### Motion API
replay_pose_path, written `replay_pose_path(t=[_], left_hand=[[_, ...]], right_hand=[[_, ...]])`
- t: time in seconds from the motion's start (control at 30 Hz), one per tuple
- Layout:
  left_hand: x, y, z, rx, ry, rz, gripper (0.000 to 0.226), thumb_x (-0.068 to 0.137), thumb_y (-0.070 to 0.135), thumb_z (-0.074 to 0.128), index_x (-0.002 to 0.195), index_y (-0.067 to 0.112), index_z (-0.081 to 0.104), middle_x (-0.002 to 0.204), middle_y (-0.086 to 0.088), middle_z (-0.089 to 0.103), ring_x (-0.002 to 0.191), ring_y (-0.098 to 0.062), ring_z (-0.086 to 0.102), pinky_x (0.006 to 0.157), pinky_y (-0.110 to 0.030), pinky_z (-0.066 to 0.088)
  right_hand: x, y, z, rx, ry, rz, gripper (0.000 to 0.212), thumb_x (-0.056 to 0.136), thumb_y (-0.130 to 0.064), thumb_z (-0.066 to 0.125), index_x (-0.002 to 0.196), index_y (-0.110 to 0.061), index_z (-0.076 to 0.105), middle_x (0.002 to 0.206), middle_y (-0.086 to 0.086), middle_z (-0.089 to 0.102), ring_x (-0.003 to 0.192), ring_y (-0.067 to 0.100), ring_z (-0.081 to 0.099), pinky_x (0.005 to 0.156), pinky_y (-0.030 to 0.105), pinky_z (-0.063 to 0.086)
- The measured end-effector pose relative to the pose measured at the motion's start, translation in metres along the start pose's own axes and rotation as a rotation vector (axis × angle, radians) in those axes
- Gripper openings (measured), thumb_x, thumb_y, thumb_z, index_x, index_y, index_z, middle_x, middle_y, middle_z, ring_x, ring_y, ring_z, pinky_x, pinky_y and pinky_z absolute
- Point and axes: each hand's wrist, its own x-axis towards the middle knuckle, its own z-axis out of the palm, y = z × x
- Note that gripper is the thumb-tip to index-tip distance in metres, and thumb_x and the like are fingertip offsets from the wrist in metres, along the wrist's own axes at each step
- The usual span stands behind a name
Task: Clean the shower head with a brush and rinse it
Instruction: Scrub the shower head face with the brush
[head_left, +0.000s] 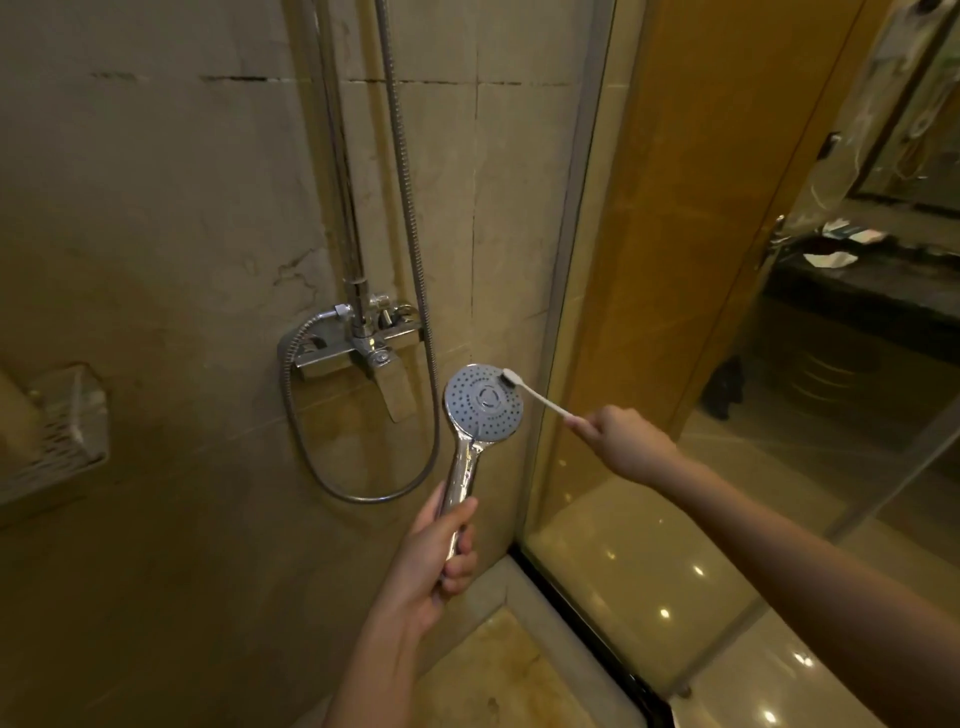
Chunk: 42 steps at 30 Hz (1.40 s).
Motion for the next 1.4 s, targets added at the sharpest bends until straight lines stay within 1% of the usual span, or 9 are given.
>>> replay_pose_path(t=[0.2, 0.37, 0.5, 0.63, 0.77, 0.9, 1.03, 1.23, 1.4], left_hand=[[-0.004, 0.001, -0.016, -0.149, 0.018, -0.068, 0.01, 0.093, 0.016, 0.047, 0.095, 0.025, 0.05, 0.046, 0.005, 0.034, 0.026, 0.0, 0.023, 0.027, -0.006, 0.014], [-0.014, 0.001, -0.04, -0.2, 0.078, -0.084, 0.008, 0.092, 0.02, 0.048, 0.087, 0.024, 0.046, 0.046, 0.004, 0.036, 0.025, 0.0, 0.025, 0.027, -0.005, 0.015], [-0.024, 0.004, -0.059, -0.2, 0.153, -0.069, 0.011, 0.092, 0.02, 0.048, 0.082, 0.021, 0.044, 0.045, 0.004, 0.037, 0.025, -0.001, 0.026, 0.028, -0.005, 0.016], [-0.041, 0.012, -0.081, -0.16, 0.157, -0.057, 0.002, 0.093, 0.022, 0.048, 0.095, 0.023, 0.048, 0.045, 0.006, 0.039, 0.026, -0.001, 0.026, 0.028, -0.005, 0.017], [-0.06, 0.015, -0.107, -0.072, 0.19, -0.04, 0.005, 0.093, 0.022, 0.049, 0.096, 0.019, 0.046, 0.046, 0.006, 0.041, 0.027, -0.001, 0.028, 0.028, -0.007, 0.016], [-0.073, 0.015, -0.137, -0.031, 0.223, -0.038, 0.01, 0.092, 0.023, 0.051, 0.101, 0.02, 0.05, 0.049, 0.003, 0.041, 0.028, -0.002, 0.028, 0.031, -0.007, 0.016], [-0.084, 0.013, -0.167, -0.021, 0.212, -0.031, 0.015, 0.094, 0.025, 0.049, 0.109, 0.026, 0.051, 0.05, 0.004, 0.041, 0.029, -0.003, 0.03, 0.032, -0.007, 0.018], [-0.095, 0.019, -0.198, -0.002, 0.219, -0.033, 0.013, 0.095, 0.025, 0.046, 0.107, 0.026, 0.051, 0.05, 0.005, 0.041, 0.028, -0.003, 0.029, 0.033, -0.008, 0.017], [-0.1, 0.023, -0.212, -0.046, 0.195, -0.027, 0.016, 0.096, 0.024, 0.045, 0.111, 0.025, 0.05, 0.046, 0.006, 0.042, 0.028, -0.004, 0.029, 0.033, -0.009, 0.018]], right_hand=[[0.006, -0.016, -0.002, 0.044, -0.092, -0.079, 0.046, 0.098, -0.047, 0.04, 0.065, -0.017, 0.051, 0.058, -0.001, 0.046, 0.054, 0.015, 0.044, 0.056, 0.029, 0.038], [0.001, -0.056, 0.01, 0.06, -0.138, -0.195, 0.045, 0.101, -0.039, 0.035, 0.074, -0.015, 0.062, 0.068, 0.002, 0.056, 0.065, 0.018, 0.055, 0.07, 0.041, 0.05], [-0.007, -0.111, 0.025, 0.072, -0.069, -0.463, 0.027, 0.101, -0.033, 0.037, 0.092, -0.019, 0.057, 0.076, 0.0, 0.059, 0.075, 0.022, 0.058, 0.073, 0.048, 0.049], [-0.02, -0.188, 0.038, 0.149, -0.032, -0.839, 0.006, 0.098, -0.029, 0.045, 0.096, -0.028, 0.051, 0.069, -0.013, 0.053, 0.068, 0.01, 0.054, 0.066, 0.04, 0.047], [-0.036, -0.273, 0.061, 0.216, -0.003, -1.108, 0.019, 0.087, -0.02, 0.056, 0.103, -0.016, 0.065, 0.084, -0.005, 0.059, 0.079, 0.014, 0.057, 0.072, 0.033, 0.047], [-0.044, -0.337, 0.097, 0.312, 0.001, -1.141, 0.027, 0.087, -0.008, 0.056, 0.112, -0.018, 0.058, 0.091, -0.007, 0.061, 0.084, 0.02, 0.062, 0.074, 0.034, 0.049], [-0.038, -0.38, 0.133, 0.193, 0.026, -1.168, 0.017, 0.087, -0.009, 0.055, 0.103, -0.016, 0.057, 0.092, -0.001, 0.065, 0.078, 0.026, 0.059, 0.07, 0.035, 0.045], [-0.029, -0.413, 0.171, 0.047, 0.069, -1.06, 0.016, 0.091, -0.021, 0.053, 0.104, -0.026, 0.06, 0.107, -0.001, 0.068, 0.104, 0.025, 0.059, 0.09, 0.04, 0.034], [-0.03, -0.419, 0.19, 0.001, 0.155, -1.073, 0.017, 0.091, -0.024, 0.055, 0.102, -0.028, 0.067, 0.107, -0.003, 0.07, 0.107, 0.021, 0.058, 0.095, 0.038, 0.028]])
